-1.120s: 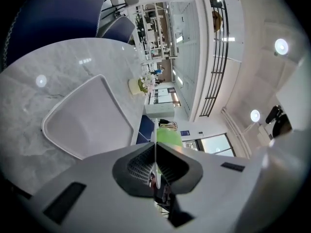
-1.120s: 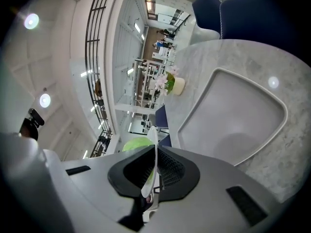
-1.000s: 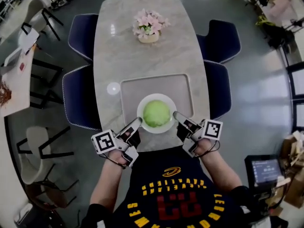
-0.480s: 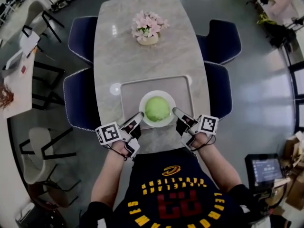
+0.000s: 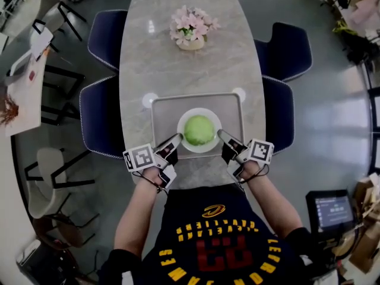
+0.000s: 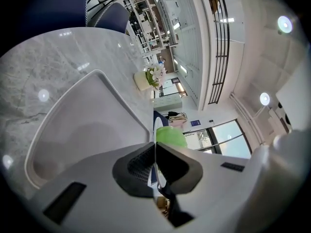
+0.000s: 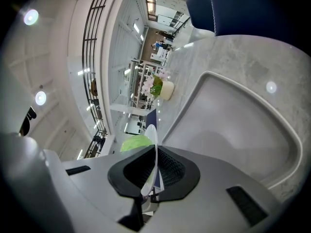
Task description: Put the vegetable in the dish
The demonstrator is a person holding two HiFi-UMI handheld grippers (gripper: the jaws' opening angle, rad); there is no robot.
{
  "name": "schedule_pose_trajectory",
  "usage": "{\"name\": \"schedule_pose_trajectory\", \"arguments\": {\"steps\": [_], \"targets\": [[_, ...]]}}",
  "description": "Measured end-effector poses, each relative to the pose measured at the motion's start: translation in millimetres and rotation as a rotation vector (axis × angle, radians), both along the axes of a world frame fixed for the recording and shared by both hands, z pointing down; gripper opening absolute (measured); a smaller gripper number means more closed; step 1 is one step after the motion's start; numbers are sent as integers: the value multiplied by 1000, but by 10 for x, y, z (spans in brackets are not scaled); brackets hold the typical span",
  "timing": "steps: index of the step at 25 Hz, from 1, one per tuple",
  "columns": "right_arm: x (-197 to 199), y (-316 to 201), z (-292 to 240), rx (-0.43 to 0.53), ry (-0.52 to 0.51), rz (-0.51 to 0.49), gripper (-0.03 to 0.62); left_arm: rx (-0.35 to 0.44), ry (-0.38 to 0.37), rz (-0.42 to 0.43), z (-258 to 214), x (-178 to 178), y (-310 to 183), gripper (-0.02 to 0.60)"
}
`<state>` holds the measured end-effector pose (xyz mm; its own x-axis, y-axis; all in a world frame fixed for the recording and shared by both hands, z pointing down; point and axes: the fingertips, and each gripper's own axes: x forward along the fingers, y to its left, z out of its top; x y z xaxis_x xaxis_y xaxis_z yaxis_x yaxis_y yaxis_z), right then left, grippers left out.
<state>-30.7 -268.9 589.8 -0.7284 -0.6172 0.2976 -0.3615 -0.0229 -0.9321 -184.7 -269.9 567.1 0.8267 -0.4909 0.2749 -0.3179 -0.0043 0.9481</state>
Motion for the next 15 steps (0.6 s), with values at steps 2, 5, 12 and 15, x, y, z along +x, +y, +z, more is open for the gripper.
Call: {"name": "schedule_pose_trajectory", "arguments": {"steps": [2,5,12,15], "targets": [[-9,-37,28,16,3,-10,17,3,-8,7,50,7,-28,11],[-15,-102,60,48,10,-29,17,-17,-28,11,143,11,-57,11],[-82,-200,160,71,5,-59,17,-26,-30,29,325,18,-128,11],[-139,-266,218,90,-5,-79,17,-53,-28,35,441,18,-161,11]]}}
